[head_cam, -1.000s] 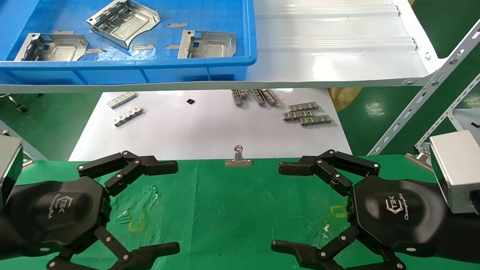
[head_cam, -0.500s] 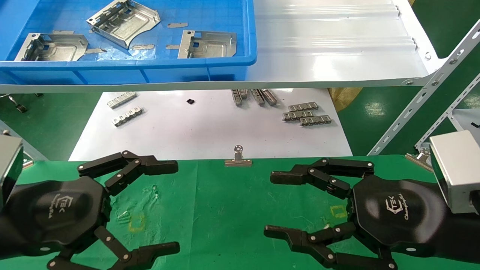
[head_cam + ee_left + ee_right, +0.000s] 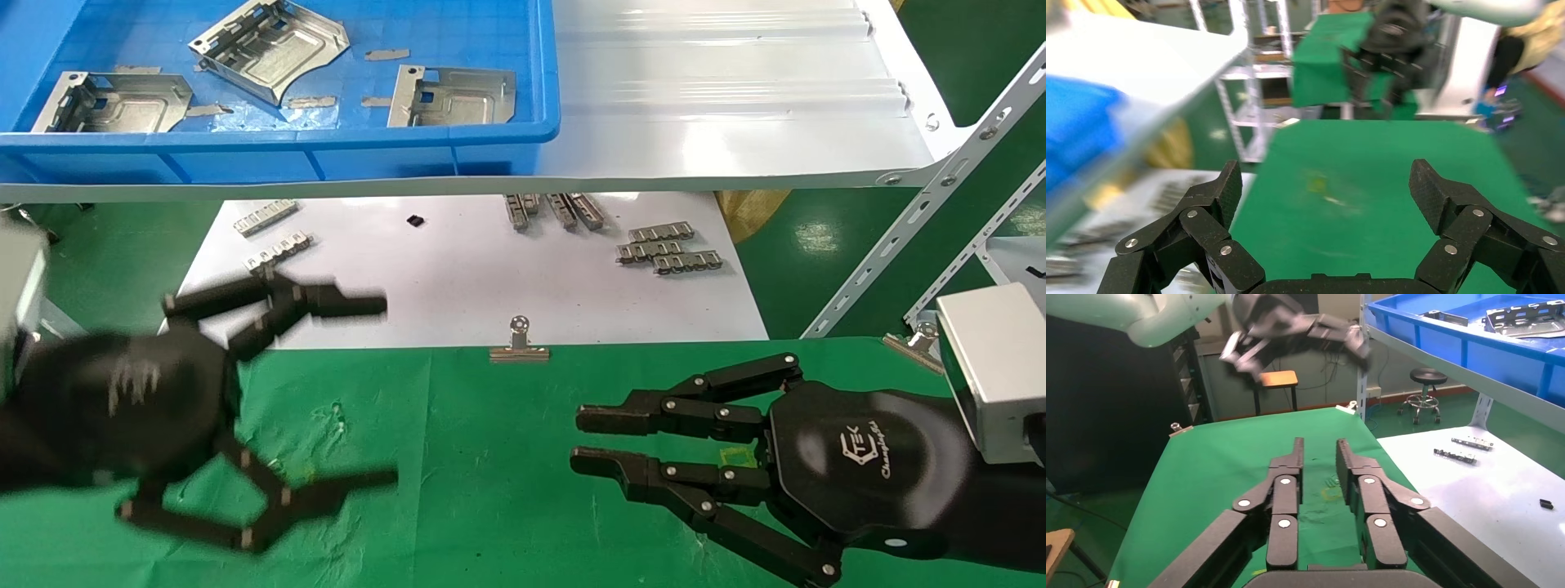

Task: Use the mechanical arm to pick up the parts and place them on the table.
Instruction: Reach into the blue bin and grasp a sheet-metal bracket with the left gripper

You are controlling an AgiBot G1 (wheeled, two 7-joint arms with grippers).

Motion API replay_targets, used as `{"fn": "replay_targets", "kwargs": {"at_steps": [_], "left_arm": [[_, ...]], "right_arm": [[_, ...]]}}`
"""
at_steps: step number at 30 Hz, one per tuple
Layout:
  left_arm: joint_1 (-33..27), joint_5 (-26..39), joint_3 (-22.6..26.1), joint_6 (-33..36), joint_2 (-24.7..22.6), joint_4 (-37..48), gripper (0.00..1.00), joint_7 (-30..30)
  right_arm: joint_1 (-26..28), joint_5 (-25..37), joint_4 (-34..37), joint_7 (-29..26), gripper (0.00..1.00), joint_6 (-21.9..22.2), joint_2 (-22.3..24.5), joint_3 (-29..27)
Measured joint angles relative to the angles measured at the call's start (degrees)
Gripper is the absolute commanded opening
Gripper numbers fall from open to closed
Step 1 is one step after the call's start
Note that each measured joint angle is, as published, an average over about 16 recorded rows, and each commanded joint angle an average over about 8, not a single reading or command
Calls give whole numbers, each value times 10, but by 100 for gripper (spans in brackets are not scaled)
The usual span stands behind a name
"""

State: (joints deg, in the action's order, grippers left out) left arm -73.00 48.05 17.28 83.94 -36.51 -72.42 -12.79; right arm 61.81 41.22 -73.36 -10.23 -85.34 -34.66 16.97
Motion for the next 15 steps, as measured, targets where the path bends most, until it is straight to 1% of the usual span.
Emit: {"fn": "replay_targets", "kwargs": {"at_steps": [4, 7, 15], "left_arm": [[-66, 35, 14, -3, -22, 39, 100, -8], [-120, 64, 26, -5, -43, 88, 100, -11], [-262, 151, 65, -23, -113, 272, 100, 7]], "right_arm": [[0, 0, 0, 0, 0, 0, 0, 0], [0, 0, 0, 0, 0, 0, 0, 0], [0, 0, 0, 0, 0, 0, 0, 0]]}}
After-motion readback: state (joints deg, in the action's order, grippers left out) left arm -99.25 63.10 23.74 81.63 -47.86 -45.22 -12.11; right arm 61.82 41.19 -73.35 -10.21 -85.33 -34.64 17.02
